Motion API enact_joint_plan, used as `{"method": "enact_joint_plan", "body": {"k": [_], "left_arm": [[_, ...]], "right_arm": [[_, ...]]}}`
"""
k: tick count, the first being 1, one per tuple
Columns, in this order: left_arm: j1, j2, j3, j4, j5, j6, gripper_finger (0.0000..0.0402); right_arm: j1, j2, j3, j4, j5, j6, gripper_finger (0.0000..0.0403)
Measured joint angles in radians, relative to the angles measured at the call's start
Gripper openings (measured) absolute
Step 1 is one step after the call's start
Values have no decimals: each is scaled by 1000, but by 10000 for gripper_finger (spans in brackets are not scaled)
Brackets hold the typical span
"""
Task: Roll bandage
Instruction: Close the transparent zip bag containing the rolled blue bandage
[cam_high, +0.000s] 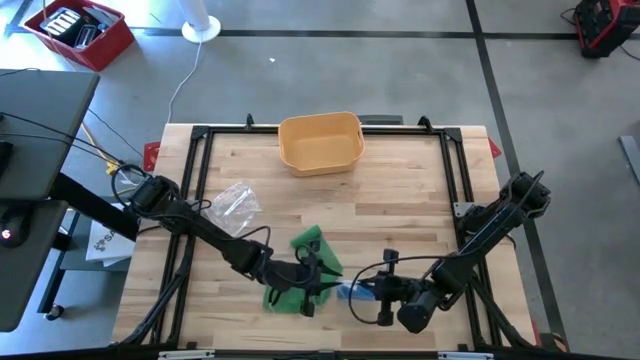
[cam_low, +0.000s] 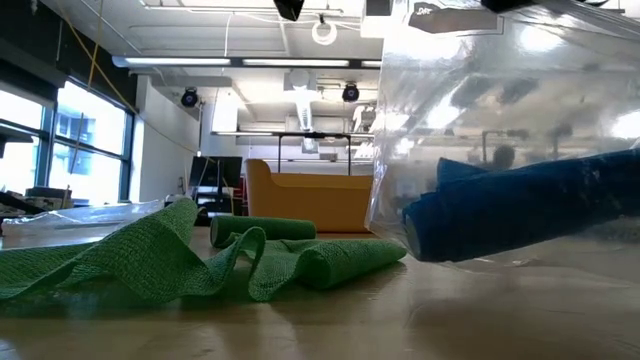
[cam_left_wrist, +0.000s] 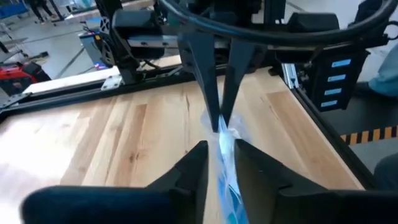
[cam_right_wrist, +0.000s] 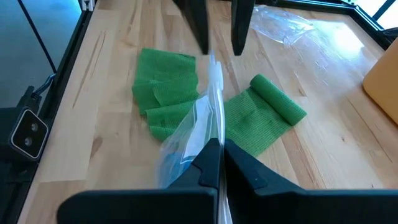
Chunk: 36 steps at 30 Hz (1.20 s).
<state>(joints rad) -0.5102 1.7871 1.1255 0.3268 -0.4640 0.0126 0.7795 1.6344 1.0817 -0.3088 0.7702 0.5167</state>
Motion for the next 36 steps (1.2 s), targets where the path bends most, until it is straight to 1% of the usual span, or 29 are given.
{"method": "enact_joint_plan", "body": {"k": [5,7,11,14,17,19,21,26,29,32,36], "left_arm": [[0,17,0,28,11,26,19],[1,24,0,31,14,52,5],[6,44,0,59,27,44,6],[10,68,0,122,42,46,7],[16,80,0,148,46,50,8],[22,80,0,148,70,50,16],[24,80,0,149,74,50,33],[26,49,0,109,51,44,97],[24,38,0,57,51,14,127],[18,43,0,47,51,-4,136],[18,71,0,87,63,-8,116]], "right_arm": [[0,0,0,7,1,0,0],[0,0,0,6,0,2,0],[0,0,0,2,-1,1,0],[1,0,0,-2,0,1,0],[0,0,0,0,4,4,0],[0,0,0,1,4,6,0],[0,0,0,3,3,2,0],[0,0,0,5,3,2,0],[0,0,0,4,3,1,0],[0,0,0,4,3,2,0],[0,0,0,1,3,2,0]]}}
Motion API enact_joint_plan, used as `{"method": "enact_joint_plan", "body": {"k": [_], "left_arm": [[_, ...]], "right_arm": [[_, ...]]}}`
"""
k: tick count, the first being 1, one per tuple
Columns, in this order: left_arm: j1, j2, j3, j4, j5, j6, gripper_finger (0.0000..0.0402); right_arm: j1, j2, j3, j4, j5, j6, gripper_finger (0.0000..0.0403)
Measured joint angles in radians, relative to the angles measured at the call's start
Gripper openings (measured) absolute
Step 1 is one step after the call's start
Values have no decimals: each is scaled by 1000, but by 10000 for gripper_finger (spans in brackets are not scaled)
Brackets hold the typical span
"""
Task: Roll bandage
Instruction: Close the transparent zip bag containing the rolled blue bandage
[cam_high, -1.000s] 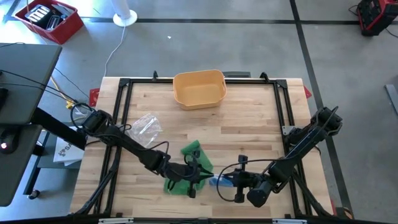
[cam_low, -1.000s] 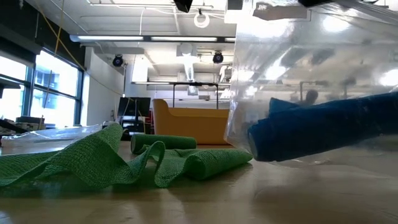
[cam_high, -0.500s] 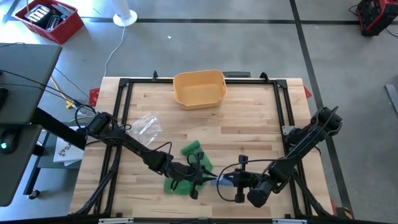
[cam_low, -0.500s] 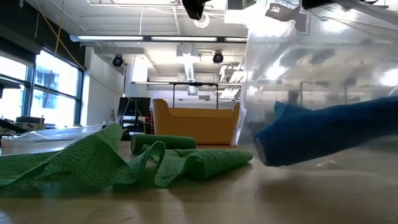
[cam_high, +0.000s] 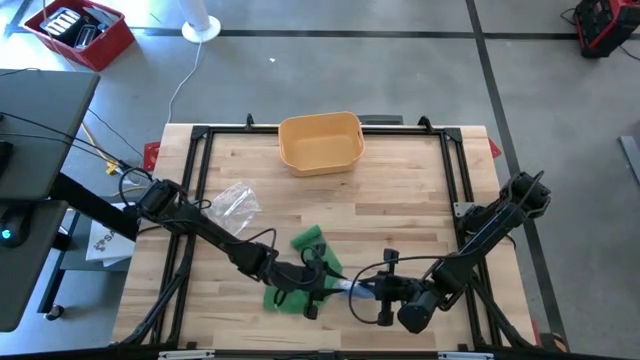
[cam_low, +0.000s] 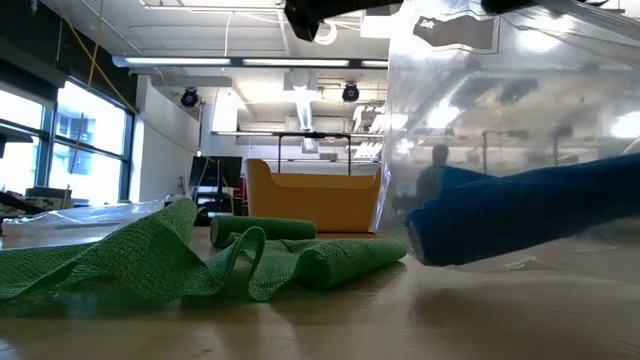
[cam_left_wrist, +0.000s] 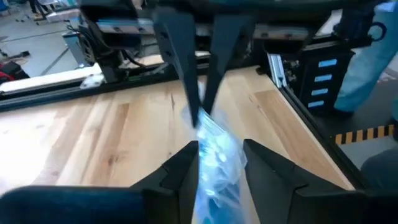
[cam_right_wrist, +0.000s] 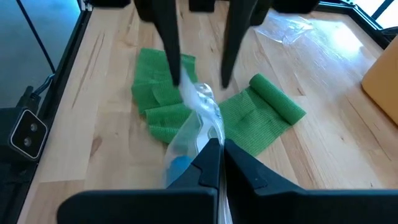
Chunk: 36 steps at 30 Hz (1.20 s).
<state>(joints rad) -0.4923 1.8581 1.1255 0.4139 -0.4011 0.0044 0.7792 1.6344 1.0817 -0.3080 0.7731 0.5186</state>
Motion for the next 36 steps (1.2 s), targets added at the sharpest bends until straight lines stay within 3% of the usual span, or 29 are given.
{"method": "enact_joint_plan", "body": {"k": [10,19,29,36], "left_arm": [[0,3,-1,55,-15,68,11],[-5,3,-1,52,-34,76,10],[-23,3,0,52,-65,76,15],[-27,3,0,54,-84,78,17]], "right_arm": [[1,-2,1,3,0,0,0],[-5,-6,2,-10,-5,39,8],[-15,-121,2,-118,-5,112,129],[-35,-91,35,-108,-71,126,130]]}}
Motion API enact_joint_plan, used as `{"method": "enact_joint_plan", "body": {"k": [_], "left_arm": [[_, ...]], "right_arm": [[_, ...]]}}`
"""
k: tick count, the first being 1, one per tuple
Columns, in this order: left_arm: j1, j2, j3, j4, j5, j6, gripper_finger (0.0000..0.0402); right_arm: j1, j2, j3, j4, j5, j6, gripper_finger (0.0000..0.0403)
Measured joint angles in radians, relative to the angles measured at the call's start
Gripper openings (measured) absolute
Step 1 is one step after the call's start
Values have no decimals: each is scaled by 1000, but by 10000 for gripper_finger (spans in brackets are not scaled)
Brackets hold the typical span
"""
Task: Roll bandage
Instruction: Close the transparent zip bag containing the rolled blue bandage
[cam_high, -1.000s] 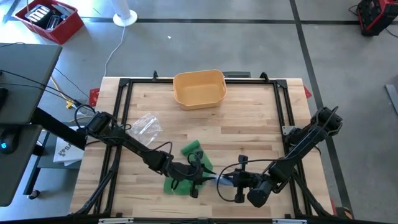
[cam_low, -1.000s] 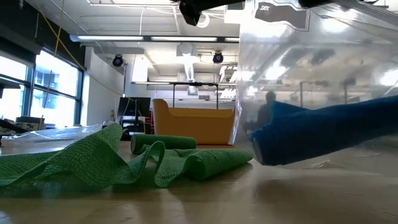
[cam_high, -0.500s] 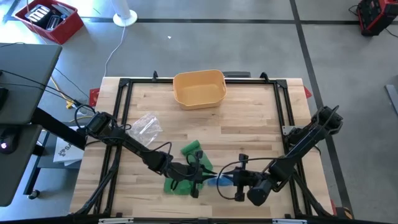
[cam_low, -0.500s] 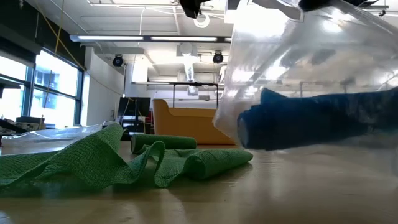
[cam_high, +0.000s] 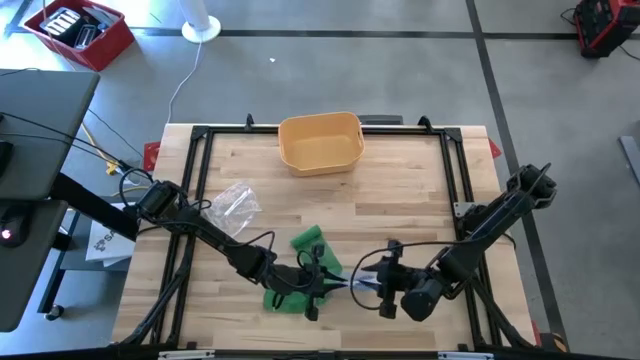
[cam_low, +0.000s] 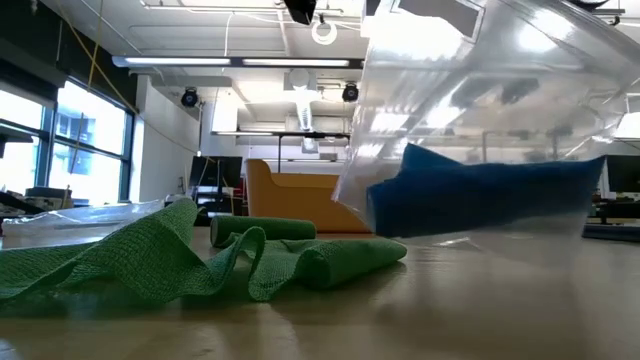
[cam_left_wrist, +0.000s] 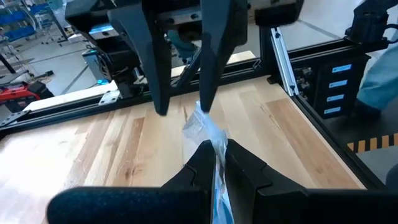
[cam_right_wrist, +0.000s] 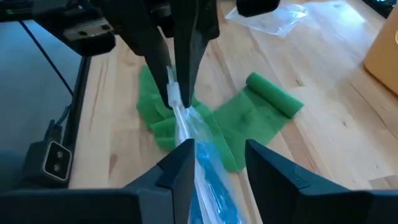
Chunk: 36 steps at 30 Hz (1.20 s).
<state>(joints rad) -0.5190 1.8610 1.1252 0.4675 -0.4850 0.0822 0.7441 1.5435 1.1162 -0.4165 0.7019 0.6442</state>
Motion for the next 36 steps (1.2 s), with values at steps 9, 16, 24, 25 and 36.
{"method": "enact_joint_plan", "body": {"k": [9,16,24,25,36], "left_arm": [[-2,0,0,2,0,-2,18],[-2,0,0,3,0,-10,19],[-4,0,0,1,-1,-20,19],[-5,0,0,1,-1,-21,19],[-7,-1,0,-2,-1,-43,19]], "right_arm": [[0,7,1,44,26,-42,121],[22,43,-1,37,54,-152,121],[13,102,-1,26,55,-118,105],[11,102,-1,33,53,-119,95],[9,61,99,-171,135,22,26]]}}
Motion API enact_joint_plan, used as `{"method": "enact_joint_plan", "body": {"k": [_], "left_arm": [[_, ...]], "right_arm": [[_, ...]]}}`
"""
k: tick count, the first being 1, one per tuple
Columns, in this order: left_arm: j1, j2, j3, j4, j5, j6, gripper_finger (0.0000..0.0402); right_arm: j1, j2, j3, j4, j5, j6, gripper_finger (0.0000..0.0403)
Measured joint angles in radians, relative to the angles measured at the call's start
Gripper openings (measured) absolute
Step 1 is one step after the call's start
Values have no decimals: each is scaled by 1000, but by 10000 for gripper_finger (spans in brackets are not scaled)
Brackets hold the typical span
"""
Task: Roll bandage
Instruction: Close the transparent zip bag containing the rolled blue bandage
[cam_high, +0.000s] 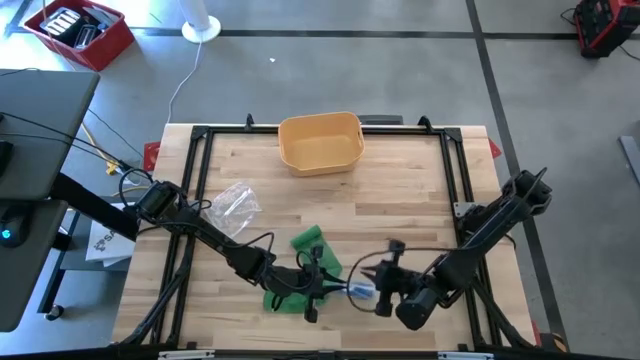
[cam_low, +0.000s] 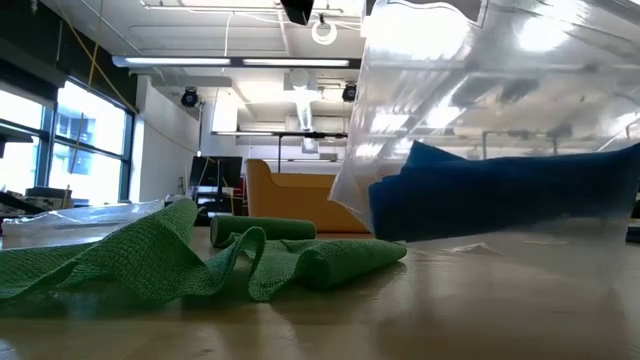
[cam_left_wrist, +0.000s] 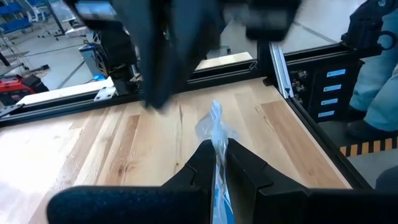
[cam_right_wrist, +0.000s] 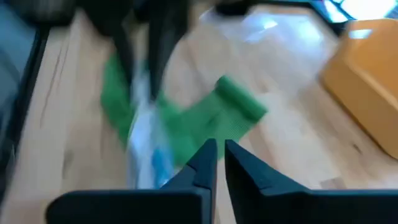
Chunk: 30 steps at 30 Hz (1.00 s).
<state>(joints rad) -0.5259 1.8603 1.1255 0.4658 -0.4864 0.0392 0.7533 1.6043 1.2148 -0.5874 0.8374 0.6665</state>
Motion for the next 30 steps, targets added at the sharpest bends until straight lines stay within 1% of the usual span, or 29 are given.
{"method": "enact_joint_plan", "body": {"k": [2,4,8,10,13,15,17,18,20,22,23,25,30], "left_arm": [[0,0,0,2,0,-11,19],[-1,0,0,2,0,-11,19],[-2,0,0,2,0,-11,19],[-2,0,0,2,0,-11,19],[-2,0,0,3,1,-11,19],[-2,0,0,3,1,-11,19],[-2,0,0,3,1,-10,19],[-2,0,0,2,1,-10,19],[-2,0,0,3,1,-10,19],[-3,0,0,2,8,-28,20],[-4,0,0,1,17,-32,23],[-7,0,0,1,34,-35,33],[-27,0,0,7,23,-35,64]], "right_arm": [[0,-16,26,-14,26,31,36],[0,-18,38,25,15,2,49],[-5,-12,27,183,-121,-96,93],[-7,1,15,210,-152,-127,119],[-8,32,13,196,-135,-146,142],[-8,57,13,197,-131,-152,144],[-8,86,13,189,-131,-149,131],[-8,95,13,183,-131,-145,118],[-7,103,13,171,-131,-134,80],[-7,103,13,154,-131,-133,28],[-5,103,13,143,-130,-133,15],[0,100,13,121,-126,-117,12],[0,82,13,87,-123,-98,3]]}}
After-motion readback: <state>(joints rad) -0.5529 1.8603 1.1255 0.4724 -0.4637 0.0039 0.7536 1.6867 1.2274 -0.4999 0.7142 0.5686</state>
